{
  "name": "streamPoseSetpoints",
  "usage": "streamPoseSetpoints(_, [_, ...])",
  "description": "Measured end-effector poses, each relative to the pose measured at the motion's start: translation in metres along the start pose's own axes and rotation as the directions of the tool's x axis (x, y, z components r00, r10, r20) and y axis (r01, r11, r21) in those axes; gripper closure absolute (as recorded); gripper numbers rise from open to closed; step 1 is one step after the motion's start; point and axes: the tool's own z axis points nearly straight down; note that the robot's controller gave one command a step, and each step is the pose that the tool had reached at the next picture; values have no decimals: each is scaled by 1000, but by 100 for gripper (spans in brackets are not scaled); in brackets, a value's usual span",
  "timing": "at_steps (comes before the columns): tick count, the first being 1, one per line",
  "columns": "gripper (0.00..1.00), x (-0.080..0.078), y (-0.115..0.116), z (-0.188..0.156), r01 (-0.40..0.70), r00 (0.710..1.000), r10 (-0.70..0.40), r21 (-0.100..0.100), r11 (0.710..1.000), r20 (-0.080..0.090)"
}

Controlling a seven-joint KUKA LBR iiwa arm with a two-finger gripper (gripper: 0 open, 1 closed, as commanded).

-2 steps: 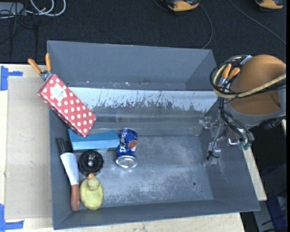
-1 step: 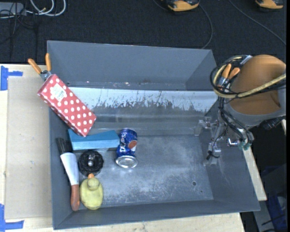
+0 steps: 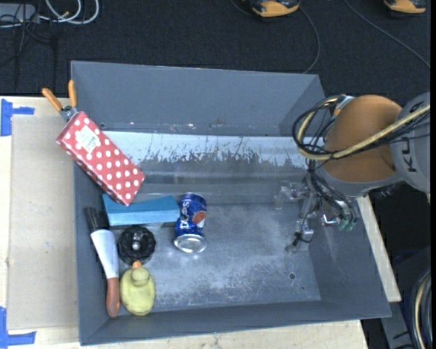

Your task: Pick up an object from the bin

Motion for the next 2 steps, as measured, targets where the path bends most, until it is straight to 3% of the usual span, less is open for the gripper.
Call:
streamPoseSetpoints(1, [0, -47, 16, 55, 6, 1000, -6, -3, 1000, -1])
streamPoseSetpoints(2, [0, -70, 20, 88, 29, 999, -29, -7, 1000, -39])
